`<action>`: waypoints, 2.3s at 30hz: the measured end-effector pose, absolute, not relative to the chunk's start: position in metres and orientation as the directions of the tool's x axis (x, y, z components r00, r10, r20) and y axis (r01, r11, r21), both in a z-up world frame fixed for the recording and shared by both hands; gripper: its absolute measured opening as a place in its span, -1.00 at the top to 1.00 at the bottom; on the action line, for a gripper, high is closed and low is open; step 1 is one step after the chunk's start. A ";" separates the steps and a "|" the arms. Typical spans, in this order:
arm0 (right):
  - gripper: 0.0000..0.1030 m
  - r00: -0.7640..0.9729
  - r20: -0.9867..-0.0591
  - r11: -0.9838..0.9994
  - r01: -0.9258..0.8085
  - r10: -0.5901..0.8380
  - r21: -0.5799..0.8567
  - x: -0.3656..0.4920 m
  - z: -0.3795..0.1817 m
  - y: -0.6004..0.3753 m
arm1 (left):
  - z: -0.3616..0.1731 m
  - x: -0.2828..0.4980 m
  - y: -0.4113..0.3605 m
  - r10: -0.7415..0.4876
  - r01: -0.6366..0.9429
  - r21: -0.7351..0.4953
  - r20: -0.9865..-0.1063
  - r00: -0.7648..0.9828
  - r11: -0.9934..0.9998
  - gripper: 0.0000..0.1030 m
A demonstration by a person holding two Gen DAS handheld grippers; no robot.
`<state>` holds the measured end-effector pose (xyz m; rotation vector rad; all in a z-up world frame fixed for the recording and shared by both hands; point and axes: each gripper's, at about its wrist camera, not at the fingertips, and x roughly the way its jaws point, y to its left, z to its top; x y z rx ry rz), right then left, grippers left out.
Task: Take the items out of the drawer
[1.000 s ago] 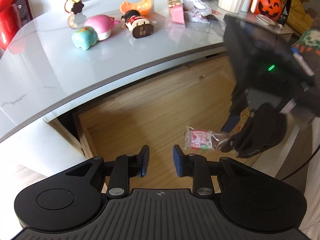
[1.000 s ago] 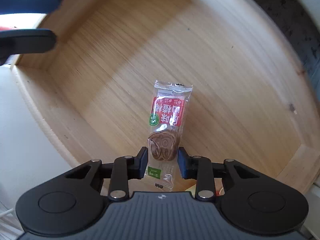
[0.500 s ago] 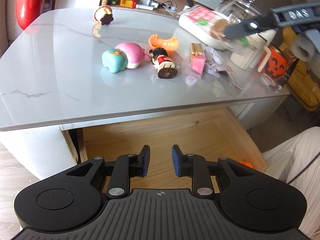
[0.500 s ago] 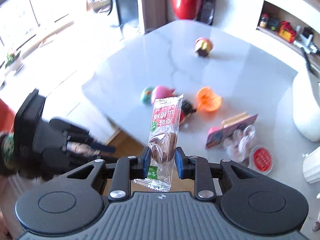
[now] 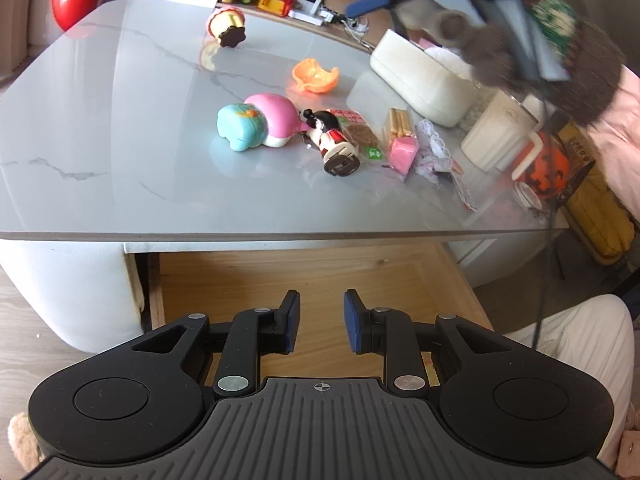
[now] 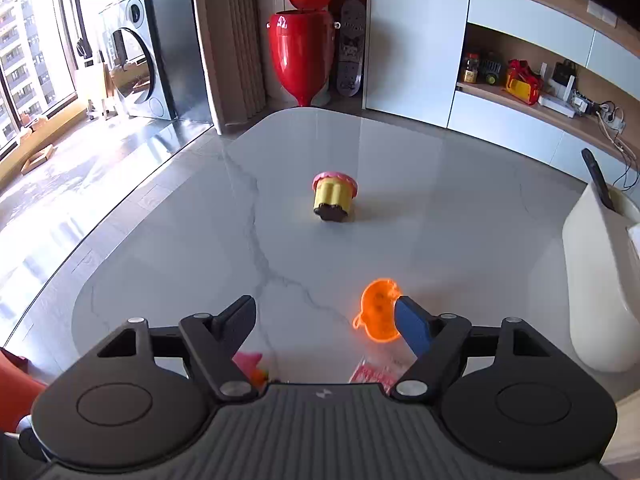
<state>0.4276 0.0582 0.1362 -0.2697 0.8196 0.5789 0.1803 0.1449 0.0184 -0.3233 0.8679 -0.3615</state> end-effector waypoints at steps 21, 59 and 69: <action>0.15 0.383 -0.871 0.791 -0.611 0.307 0.010 0.436 0.092 0.074 | 0.006 0.187 0.151 -0.460 0.126 -0.469 -0.718 0.522 0.874 0.49; -0.82 0.535 -0.747 0.916 -0.291 0.394 0.275 0.245 0.039 -0.330 | -0.087 0.219 -0.162 -0.194 0.993 -0.014 -0.981 0.009 0.116 0.51; -0.89 0.527 -0.744 0.911 -0.254 0.412 0.324 0.250 0.038 -0.339 | -0.077 0.227 -0.152 -0.289 0.980 -0.117 -0.955 -0.067 0.159 0.49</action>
